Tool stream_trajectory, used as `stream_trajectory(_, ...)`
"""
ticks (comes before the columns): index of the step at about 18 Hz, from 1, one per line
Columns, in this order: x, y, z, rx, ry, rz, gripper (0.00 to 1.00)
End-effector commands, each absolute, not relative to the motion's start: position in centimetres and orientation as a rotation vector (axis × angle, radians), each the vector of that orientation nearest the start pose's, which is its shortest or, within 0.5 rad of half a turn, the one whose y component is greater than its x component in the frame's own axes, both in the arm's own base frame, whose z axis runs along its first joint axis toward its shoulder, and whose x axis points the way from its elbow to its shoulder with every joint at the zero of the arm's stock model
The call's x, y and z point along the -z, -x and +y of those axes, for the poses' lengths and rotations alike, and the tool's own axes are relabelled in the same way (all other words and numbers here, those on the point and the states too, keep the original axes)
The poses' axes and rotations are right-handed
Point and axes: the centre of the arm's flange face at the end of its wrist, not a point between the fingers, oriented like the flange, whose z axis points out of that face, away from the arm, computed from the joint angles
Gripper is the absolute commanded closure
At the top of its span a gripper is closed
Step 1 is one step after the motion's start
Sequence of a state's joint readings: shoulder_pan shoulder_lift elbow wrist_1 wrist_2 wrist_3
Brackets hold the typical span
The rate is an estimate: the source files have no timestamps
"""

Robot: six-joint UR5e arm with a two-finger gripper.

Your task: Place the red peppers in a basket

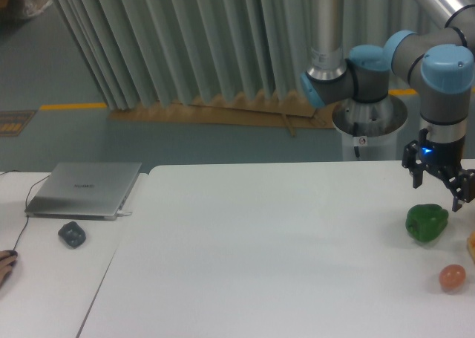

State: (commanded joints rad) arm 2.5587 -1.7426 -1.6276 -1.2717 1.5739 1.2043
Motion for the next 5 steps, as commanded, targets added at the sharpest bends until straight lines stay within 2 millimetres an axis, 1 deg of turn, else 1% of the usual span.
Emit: stream_trajectory(5, -40.31, 39.55, 41.93, -0.105, 3.09, 0.326, 0.0)
